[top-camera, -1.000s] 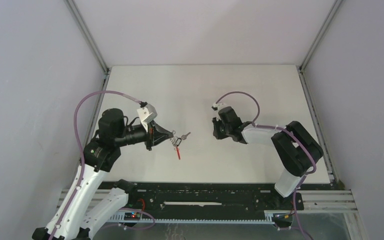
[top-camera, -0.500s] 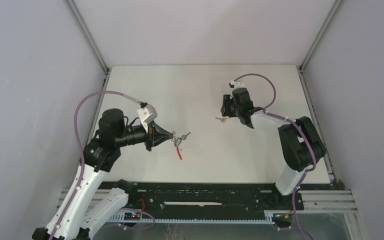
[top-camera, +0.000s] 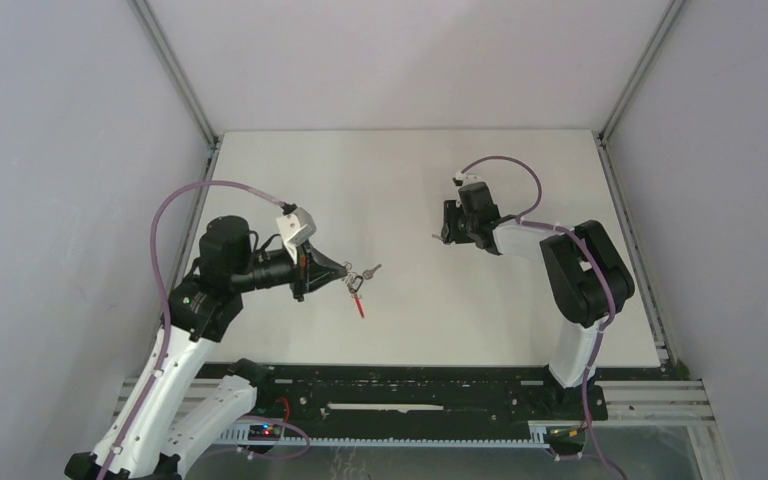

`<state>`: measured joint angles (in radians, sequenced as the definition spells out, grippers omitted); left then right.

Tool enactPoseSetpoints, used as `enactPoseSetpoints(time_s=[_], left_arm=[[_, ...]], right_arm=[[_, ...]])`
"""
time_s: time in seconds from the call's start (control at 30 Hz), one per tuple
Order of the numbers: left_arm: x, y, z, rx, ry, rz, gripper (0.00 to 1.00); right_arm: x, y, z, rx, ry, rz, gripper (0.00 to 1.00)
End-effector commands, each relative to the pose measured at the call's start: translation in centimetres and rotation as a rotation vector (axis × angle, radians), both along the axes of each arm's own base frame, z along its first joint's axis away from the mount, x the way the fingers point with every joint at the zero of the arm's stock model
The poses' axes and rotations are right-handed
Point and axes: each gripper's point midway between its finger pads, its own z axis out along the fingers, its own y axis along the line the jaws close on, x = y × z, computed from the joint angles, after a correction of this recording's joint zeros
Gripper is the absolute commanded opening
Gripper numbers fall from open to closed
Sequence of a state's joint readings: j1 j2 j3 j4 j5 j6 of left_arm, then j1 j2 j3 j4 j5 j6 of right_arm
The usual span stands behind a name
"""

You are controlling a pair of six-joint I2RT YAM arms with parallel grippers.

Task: Put the keys on the keyring

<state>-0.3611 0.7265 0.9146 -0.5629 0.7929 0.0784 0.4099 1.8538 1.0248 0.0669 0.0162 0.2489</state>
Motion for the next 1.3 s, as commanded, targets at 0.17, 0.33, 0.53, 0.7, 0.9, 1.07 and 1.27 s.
enactPoseSetpoints(time_s=[0.17, 0.33, 0.53, 0.7, 0.9, 1.07, 1.27], left_arm=[[0.1, -0.3, 3.4, -0.047, -0.086, -0.016, 0.00], [0.1, -0.3, 3.3, -0.050, -0.081, -0.016, 0.00], [0.1, -0.3, 3.4, -0.052, -0.085, -0.015, 0.00], [0.0, -0.3, 3.5, -0.054, -0.084, -0.014, 0.00], [0.0, -0.3, 3.5, -0.055, -0.080, -0.015, 0.00], [-0.3, -0.2, 3.4, -0.053, -0.080, -0.017, 0.00], [-0.4, -0.2, 3.2, -0.051, -0.073, -0.021, 0.00]], right_arm=[[1.1, 0.7, 0.7, 0.034, -0.017, 0.028, 0.42], [1.0, 0.9, 1.1, 0.036, -0.022, 0.034, 0.36], [0.8, 1.1, 1.3, 0.024, -0.028, 0.035, 0.29], [0.6, 1.3, 1.6, 0.017, -0.030, 0.039, 0.18], [-0.1, 2.0, 2.0, 0.000, -0.035, 0.079, 0.00], [-2.8, 4.5, 2.5, 0.012, -0.047, 0.187, 0.00], [-9.0, 8.7, 2.0, 0.042, -0.054, 0.403, 0.00]])
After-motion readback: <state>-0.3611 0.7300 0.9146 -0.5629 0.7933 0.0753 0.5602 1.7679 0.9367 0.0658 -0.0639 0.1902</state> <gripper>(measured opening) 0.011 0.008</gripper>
